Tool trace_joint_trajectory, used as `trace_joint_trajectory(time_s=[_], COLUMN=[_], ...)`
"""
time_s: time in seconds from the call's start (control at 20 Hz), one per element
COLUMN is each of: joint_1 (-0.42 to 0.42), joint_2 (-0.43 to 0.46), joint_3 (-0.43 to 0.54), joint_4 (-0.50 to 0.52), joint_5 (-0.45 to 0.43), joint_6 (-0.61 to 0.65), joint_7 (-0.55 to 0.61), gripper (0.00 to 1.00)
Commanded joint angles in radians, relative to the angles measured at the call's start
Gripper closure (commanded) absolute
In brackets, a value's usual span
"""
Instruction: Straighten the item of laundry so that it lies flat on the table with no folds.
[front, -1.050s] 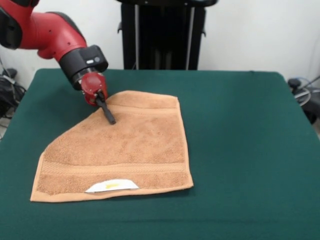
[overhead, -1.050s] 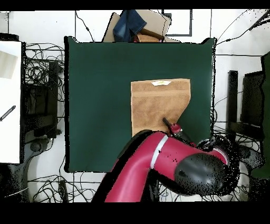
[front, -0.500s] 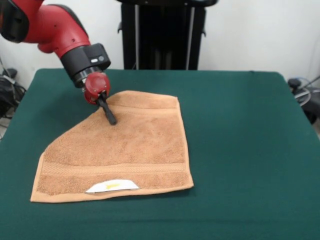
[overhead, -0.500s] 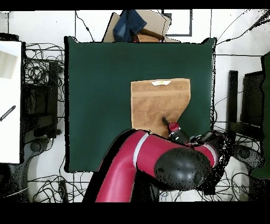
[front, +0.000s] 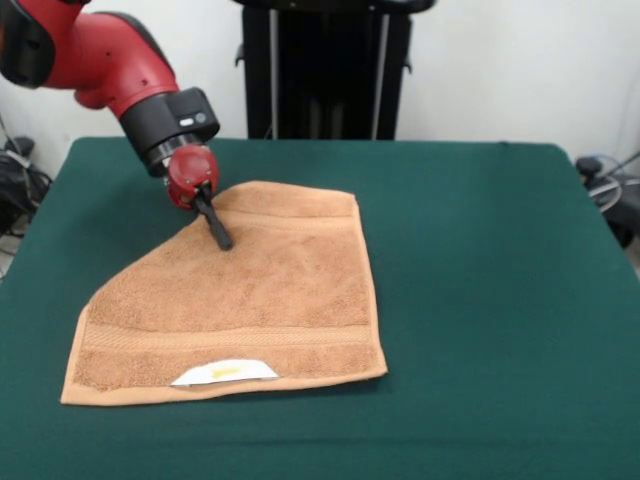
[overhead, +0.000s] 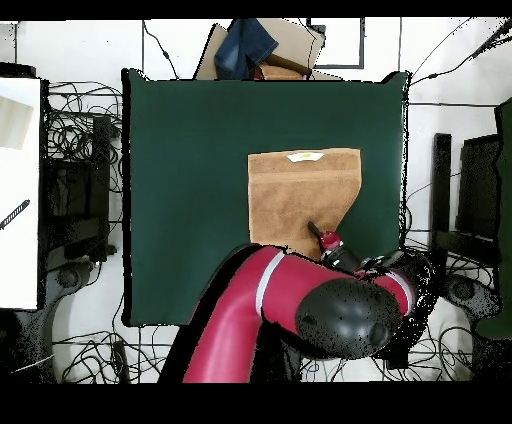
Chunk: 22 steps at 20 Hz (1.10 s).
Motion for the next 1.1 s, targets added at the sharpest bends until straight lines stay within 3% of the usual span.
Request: trace_joint_trajectory(time_s=[0.05,0.35,1.1], joint_1=[0.058,0.028,0.022], joint_2=[0.153,0.184,0.235], joint_3=[0.160,0.198,0.236], joint_4=[-0.102,-0.154,-0.247], joint_5=[0.167,0.171,0.241], joint_6=[0.432,0.369,0.395], joint_7=[-0.063,-0.065,-0.070], gripper=[1.00,1.00,1.00])
